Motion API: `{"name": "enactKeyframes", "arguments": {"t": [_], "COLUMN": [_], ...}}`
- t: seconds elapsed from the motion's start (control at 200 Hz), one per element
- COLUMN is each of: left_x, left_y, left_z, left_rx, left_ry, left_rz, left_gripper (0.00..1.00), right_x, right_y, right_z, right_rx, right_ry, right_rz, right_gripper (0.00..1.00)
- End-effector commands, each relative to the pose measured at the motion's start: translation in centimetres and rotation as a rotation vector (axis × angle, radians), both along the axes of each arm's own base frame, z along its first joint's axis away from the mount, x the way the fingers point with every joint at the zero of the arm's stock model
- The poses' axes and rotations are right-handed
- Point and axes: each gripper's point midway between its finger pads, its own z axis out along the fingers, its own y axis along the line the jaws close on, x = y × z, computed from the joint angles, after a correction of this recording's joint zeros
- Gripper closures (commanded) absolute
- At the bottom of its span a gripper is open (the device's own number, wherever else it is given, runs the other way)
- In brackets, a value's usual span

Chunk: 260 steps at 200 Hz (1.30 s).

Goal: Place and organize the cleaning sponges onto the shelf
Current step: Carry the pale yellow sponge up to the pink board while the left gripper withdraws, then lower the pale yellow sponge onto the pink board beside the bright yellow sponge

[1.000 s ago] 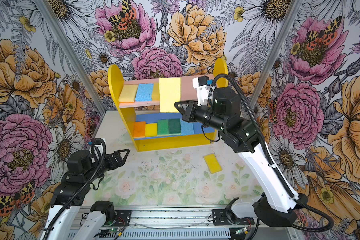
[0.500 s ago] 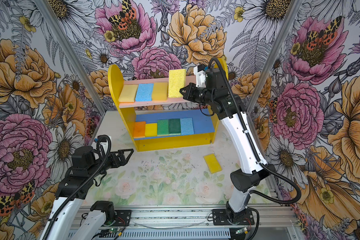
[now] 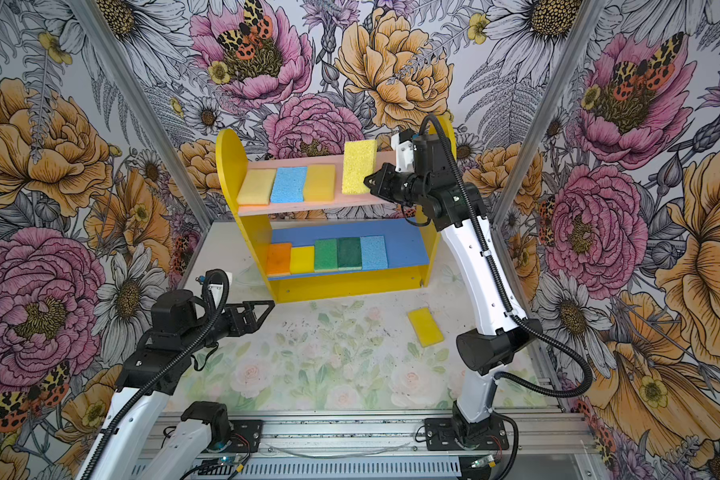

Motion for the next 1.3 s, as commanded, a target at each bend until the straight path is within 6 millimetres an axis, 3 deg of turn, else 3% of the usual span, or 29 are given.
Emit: {"name": "enactKeyframes", "arguments": {"t": [0.0, 0.75, 0.975, 1.136, 1.296], "left_x": [-0.1, 0.0, 0.1, 0.1, 0.0], "left_y": [-0.6, -0.8, -0.8, -0.8, -0.8], "left_z": [0.2, -0.3, -0.4, -0.3, -0.3], "left_rx": [-0.003, -0.003, -0.003, -0.002, -0.004], "left_ry": [-0.019, 0.004, 0.004, 0.002, 0.003], "left_rz": [-0.036, -0.043, -0.043, -0.042, -0.043], "left_gripper": [0.01, 0.01, 0.01, 0.01, 0.01], "right_x": [-0.5, 0.6, 0.8, 0.8, 1.2], "right_y": [0.6, 1.5, 1.4, 0.5, -0.7], "right_z": [1.1, -1.0, -0.7, 0.0, -0.7], "right_rx": [0.02, 0.002, -0.01, -0.014, -0.048], "right_ry": [-0.019, 0.025, 0.0, -0.017, 0.0], "right_rz": [0.026, 0.063, 0.063, 0.031, -0.022], "right_gripper": [1.0, 1.0, 0.69, 0.58, 0.54]}}
